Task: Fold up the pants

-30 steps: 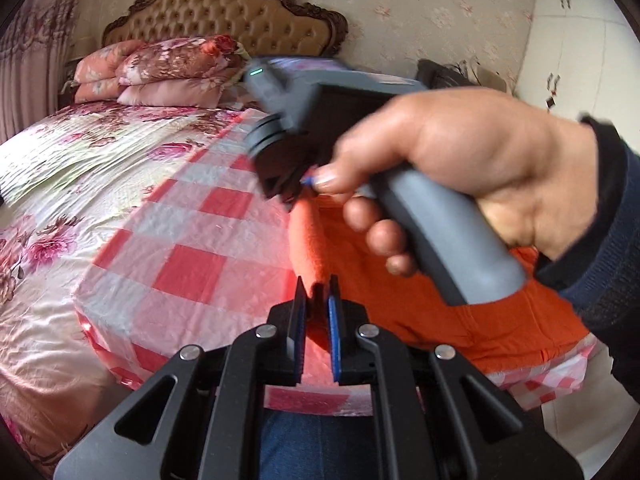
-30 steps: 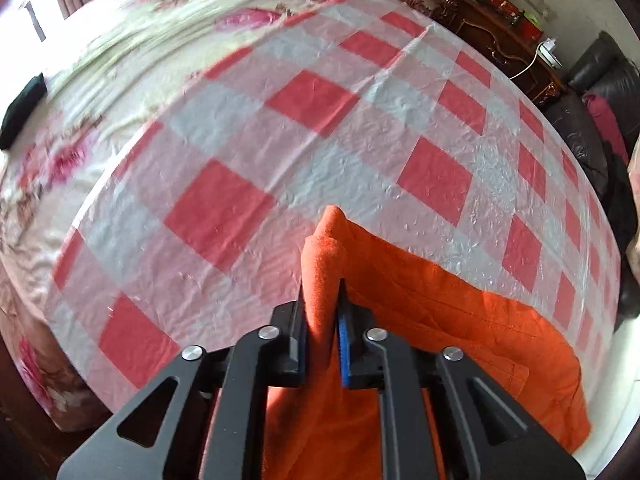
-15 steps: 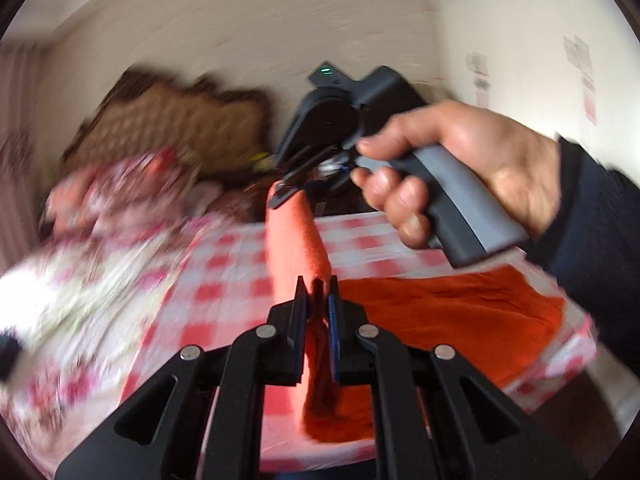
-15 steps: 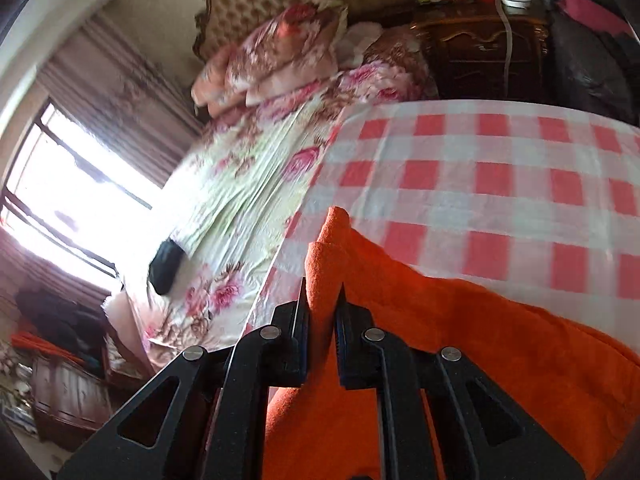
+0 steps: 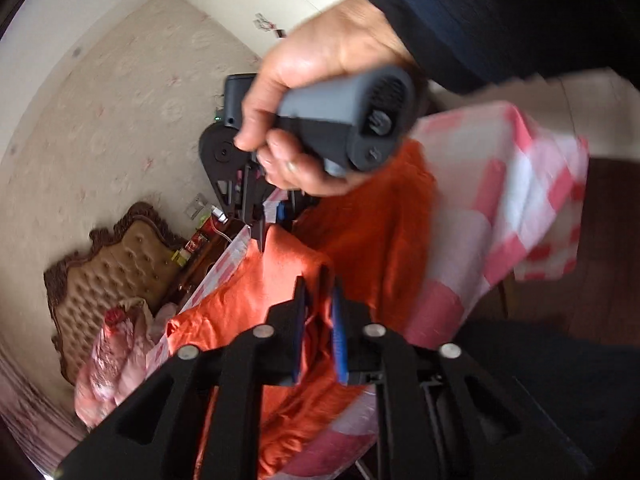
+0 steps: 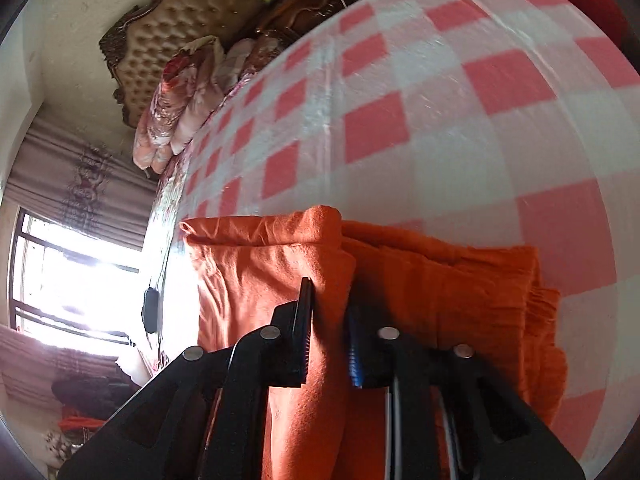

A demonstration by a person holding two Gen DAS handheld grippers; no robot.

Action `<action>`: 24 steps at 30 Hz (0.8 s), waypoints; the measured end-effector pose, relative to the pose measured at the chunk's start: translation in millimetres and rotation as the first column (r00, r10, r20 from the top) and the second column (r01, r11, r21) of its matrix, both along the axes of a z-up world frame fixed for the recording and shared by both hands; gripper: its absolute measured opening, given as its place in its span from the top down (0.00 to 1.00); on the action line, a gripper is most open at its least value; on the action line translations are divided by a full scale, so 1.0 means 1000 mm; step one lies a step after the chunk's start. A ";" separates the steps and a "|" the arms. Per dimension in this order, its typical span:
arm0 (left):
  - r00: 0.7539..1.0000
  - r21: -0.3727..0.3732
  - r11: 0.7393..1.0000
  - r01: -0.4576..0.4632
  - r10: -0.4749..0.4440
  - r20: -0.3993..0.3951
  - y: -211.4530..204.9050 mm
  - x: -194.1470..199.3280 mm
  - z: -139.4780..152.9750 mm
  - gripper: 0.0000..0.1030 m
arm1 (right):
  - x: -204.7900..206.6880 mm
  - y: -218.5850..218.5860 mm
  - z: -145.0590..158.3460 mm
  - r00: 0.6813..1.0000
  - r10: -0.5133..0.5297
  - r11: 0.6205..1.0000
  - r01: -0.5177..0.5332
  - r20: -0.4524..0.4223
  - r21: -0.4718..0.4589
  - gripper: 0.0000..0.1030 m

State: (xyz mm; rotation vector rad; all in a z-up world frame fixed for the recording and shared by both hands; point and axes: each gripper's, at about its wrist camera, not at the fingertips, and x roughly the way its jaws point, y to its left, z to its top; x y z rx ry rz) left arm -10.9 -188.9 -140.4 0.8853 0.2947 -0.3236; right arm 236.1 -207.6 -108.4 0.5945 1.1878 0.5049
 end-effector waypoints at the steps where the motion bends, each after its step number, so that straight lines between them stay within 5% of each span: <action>1: 1.000 0.015 1.000 0.002 -0.003 0.017 0.000 -0.004 -0.003 0.65 | -0.002 -0.002 0.001 1.000 0.005 1.000 -0.005 0.014 0.021 0.78; 3: 1.000 0.010 1.000 -0.009 0.008 0.029 0.005 -0.011 -0.006 0.58 | -0.007 -0.007 0.006 0.999 0.012 0.999 -0.014 0.050 0.037 0.75; 12: 0.999 0.024 1.000 -0.002 0.001 0.040 0.003 -0.015 -0.008 0.58 | -0.008 -0.005 0.004 0.997 0.053 0.999 -0.053 0.061 -0.003 0.70; 18: 1.000 0.018 1.000 -0.014 0.014 0.000 -0.001 -0.002 -0.006 0.69 | -0.007 0.007 0.006 0.995 0.080 0.994 -0.075 0.066 -0.082 0.70; 20: 1.000 0.012 1.000 -0.024 0.024 -0.008 0.002 0.001 -0.006 0.90 | -0.005 0.010 0.005 0.995 0.076 0.991 -0.069 0.061 -0.112 0.82; 24: 0.998 -0.027 0.999 -0.046 0.047 0.039 0.012 -0.001 0.013 0.91 | -0.010 0.017 0.021 0.989 0.093 0.988 -0.077 0.115 -0.132 0.93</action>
